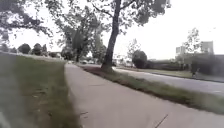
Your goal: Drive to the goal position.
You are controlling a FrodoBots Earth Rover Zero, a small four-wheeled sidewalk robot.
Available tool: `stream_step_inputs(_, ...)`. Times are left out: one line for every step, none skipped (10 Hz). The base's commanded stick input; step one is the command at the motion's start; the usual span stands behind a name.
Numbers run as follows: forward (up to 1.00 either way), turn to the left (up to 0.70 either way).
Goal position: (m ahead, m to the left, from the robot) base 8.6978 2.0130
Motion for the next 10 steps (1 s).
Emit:
stream_step_inputs(0.70, 0.00)
stream_step_inputs(0.70, 0.00)
stream_step_inputs(0.70, 0.00)
stream_step_inputs(0.70, 0.00)
stream_step_inputs(0.70, 0.00)
stream_step_inputs(0.70, 0.00)
stream_step_inputs(0.70, 0.00)
stream_step_inputs(0.70, 0.00)
stream_step_inputs(0.70, 0.00)
stream_step_inputs(0.70, 0.00)
